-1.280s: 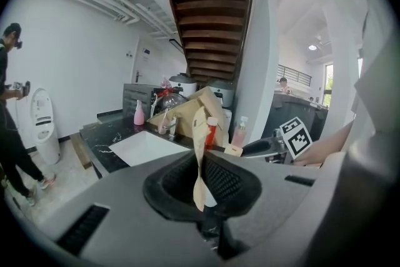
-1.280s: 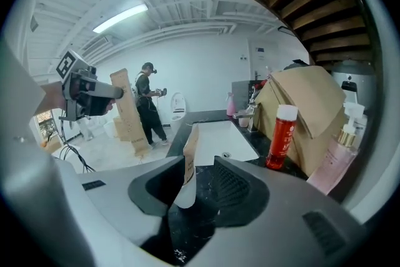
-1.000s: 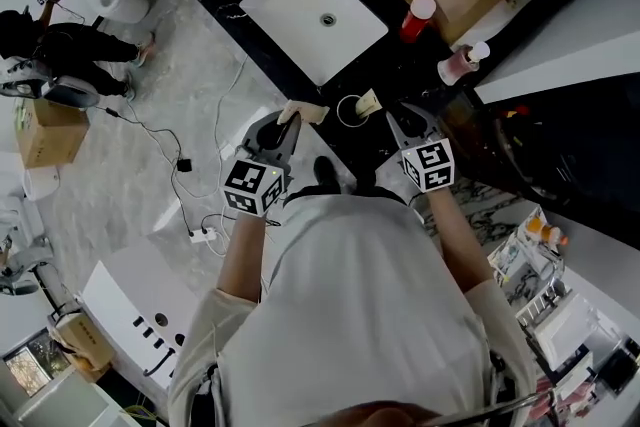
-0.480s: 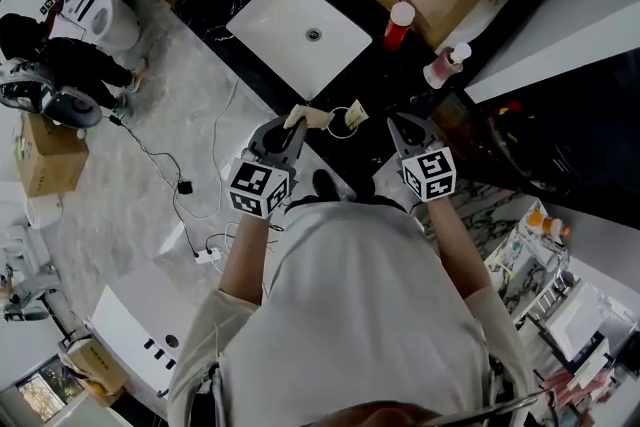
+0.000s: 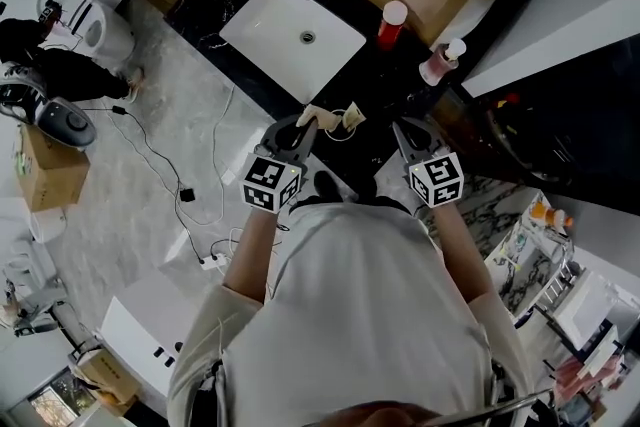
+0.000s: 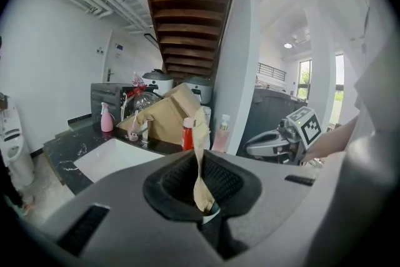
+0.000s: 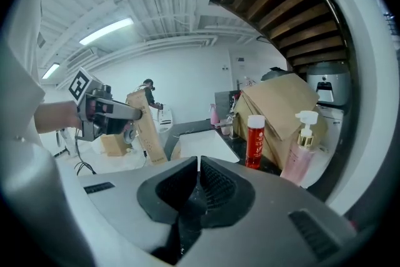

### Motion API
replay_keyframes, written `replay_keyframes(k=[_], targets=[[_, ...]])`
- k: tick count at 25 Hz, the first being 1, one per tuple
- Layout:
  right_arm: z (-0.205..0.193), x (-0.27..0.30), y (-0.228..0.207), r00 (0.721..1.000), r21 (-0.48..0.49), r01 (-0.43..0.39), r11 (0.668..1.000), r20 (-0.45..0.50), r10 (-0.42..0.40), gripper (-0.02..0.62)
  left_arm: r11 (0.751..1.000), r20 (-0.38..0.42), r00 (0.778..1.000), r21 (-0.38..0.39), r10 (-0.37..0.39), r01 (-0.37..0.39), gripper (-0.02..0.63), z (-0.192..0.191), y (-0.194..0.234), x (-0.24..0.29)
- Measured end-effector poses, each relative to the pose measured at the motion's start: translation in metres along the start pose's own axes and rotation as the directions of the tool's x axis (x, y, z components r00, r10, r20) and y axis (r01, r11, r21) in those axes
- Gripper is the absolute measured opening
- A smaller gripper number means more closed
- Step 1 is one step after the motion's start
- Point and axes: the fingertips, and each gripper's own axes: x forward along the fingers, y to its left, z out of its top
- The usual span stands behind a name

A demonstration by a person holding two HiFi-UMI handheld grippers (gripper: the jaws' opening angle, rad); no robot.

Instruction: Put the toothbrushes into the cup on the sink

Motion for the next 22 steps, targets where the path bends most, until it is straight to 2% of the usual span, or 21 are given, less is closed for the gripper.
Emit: replay_keyframes(k=[10, 22], targets=[[-0.009, -0.008, -0.006, 0.999, 0.012, 0.027, 1.000, -0.017, -0.027, 0.040, 0.998, -0.087, 0.996, 0.052, -0.031, 0.036, 0.023, -0.029, -0.002, 0.022], [-0.012, -0.011, 0.000, 0.999, 0.016, 0.043, 0.999, -0.032, -0.042, 0.040, 0.987, -0.151, 0.987, 0.135, -0.064, 0.084, 0.025, -0.049, -0.006, 0.043]])
